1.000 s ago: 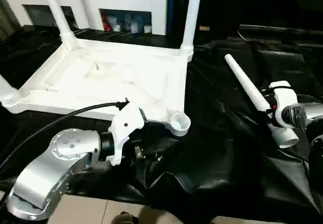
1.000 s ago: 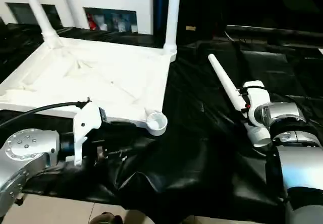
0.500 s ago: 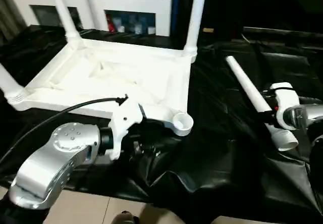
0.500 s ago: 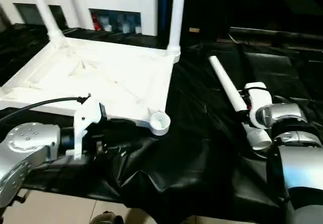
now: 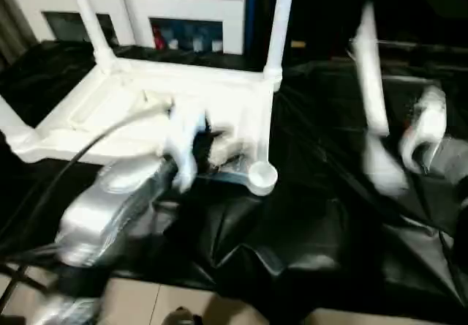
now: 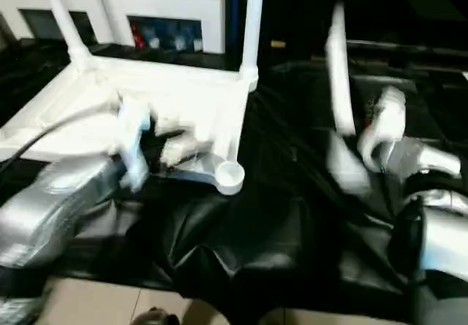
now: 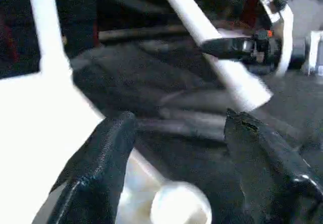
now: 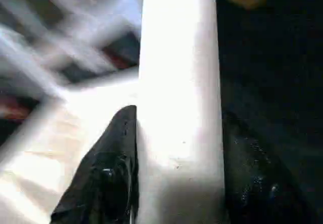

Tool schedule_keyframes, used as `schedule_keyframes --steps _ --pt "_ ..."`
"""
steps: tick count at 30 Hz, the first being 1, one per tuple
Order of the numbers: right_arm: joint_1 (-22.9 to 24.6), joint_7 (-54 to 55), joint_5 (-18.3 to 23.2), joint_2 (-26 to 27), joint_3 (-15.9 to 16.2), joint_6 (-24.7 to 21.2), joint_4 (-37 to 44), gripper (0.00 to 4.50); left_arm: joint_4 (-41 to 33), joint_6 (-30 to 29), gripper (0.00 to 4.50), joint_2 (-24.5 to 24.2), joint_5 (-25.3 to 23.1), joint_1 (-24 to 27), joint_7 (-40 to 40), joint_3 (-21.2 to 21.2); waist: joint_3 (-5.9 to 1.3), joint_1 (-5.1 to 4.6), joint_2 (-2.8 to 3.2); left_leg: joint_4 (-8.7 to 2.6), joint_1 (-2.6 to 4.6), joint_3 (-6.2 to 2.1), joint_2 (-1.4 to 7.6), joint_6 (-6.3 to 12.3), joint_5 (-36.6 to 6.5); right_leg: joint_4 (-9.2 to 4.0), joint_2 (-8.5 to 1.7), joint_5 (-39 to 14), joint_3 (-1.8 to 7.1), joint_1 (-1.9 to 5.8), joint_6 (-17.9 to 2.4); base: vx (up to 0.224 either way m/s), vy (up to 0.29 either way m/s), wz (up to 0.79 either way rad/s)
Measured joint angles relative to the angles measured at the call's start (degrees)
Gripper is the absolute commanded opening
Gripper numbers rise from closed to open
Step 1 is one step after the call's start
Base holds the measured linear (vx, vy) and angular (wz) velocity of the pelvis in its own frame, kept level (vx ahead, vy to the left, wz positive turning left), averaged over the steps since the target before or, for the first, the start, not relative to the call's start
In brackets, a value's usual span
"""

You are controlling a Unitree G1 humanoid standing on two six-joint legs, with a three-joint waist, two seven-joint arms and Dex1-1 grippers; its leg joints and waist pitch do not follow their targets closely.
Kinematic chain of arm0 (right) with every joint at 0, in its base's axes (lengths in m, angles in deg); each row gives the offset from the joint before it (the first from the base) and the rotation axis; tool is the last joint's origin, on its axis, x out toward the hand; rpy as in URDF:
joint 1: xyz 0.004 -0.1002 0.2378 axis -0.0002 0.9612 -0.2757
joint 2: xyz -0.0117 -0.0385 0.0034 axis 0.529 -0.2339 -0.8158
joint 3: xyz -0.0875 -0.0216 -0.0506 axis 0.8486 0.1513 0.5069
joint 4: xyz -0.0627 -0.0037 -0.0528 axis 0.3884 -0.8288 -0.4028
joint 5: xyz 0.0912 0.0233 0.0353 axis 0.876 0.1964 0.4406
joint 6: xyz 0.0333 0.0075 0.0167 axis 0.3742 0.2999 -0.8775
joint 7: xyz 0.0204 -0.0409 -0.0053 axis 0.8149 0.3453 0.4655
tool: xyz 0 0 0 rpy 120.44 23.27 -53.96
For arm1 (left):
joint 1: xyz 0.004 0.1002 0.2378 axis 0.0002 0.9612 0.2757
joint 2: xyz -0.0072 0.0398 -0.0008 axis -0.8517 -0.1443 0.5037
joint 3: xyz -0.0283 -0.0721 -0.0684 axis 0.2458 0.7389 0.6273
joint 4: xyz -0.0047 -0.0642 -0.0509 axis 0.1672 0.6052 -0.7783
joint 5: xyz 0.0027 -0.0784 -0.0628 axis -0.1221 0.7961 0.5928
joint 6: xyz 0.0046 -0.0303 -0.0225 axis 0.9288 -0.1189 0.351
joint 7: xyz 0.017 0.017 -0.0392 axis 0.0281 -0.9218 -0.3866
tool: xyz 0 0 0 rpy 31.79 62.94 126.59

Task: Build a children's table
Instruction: Pick table leg

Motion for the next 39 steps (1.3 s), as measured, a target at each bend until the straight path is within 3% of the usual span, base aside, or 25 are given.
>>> schedule_keyframes --steps 4,6,13,20,23,26,32,36,39 --pt "6.23 -5.63 6.88 4.26 -0.75 -6.11 11.72 1.84 4.62 -0.34 3.25 5.02 3.86 -4.85 -3.02 3.9 -0.03 1.03 -0.06 0.03 -0.17 0.05 0.01 0.13 0.02 -0.06 -0.02 0.0 0.0 -0.15 -0.01 0.0 0.0 0.0" --pt "10.11 -8.02 10.51 5.41 -0.6 -9.65 18.13 1.84 7.38 -0.82 3.25 7.74 6.23 -7.59 -4.23 6.98 -0.01 2.03 -0.09 0.06 -0.23 0.08 0.01 0.18 0.03 -0.07 -0.03 0.0 0.0 -0.17 -0.01 0.0 0.0 0.0" --pt "16.32 -10.95 16.74 8.89 3.17 -16.37 33.86 1.84 11.19 -2.53 3.25 12.83 13.68 -12.26 -5.86 11.8 -0.01 2.53 -0.17 0.12 -0.21 0.09 0.03 0.17 0.04 -0.08 -0.05 -0.07 0.0 -0.09 0.13 0.0 0.0 0.0" --pt "18.36 -11.13 18.02 9.74 7.07 -19.61 41.55 1.84 12.82 -5.07 3.25 14.4 15.46 -12.55 -6.09 12.31 -0.02 2.34 -0.2 0.11 -0.21 0.07 0.03 -0.01 -0.03 -0.1 -0.05 -0.14 0.0 -0.09 0.45 0.0 0.0 0.0" --pt "19.1 -10.59 18.04 9.94 8.36 -20.25 43.27 1.84 12.8 -6.23 3.25 14.76 17.41 -12.55 -6.19 12.86 -0.02 2.36 -0.26 0.11 -0.23 0.07 0.02 -0.02 -0.04 -0.15 -0.05 -0.14 0.01 -0.08 0.48 0.0 0.0 0.0" --pt "20.31 -9.86 17.81 10.0 10.45 -20.64 45.27 1.84 12.58 -7.86 3.52 14.75 19.09 -12.53 -6.35 12.95 -0.02 2.37 -0.31 0.11 -0.25 0.07 0.02 -0.01 -0.03 -0.16 -0.05 -0.13 0.01 -0.1 0.48 0.0 0.0 0.0" --pt "20.38 -8.57 16.11 10.9 14.41 -20.27 49.0 1.84 12.31 -8.28 3.82 15.19 18.96 -12.52 -7.87 12.83 -0.06 2.29 -0.5 0.11 -0.23 0.06 0.03 -0.07 -0.06 -0.16 -0.05 -0.12 0.01 -0.08 0.52 0.0 0.0 0.0" --pt "20.09 -3.39 10.17 12.81 18.33 -15.67 50.01 1.84 12.45 -8.16 3.66 15.32 16.72 -12.5 -13.48 13.54 -0.08 2.11 -0.56 0.11 -0.22 0.05 0.02 -0.15 -0.04 -0.17 -0.05 -0.08 0.01 -0.08 0.57 0.0 0.0 0.0" --pt "18.81 4.39 2.05 15.52 23.56 -10.51 50.04 1.84 14.14 -6.2 3.48 16.47 14.11 -12.58 -20.78 15.4 -0.08 1.92 -0.56 0.1 -0.23 0.01 0.02 -0.25 0.02 -0.17 -0.05 -0.04 0.01 -0.1 0.64 0.0 0.0 0.0"
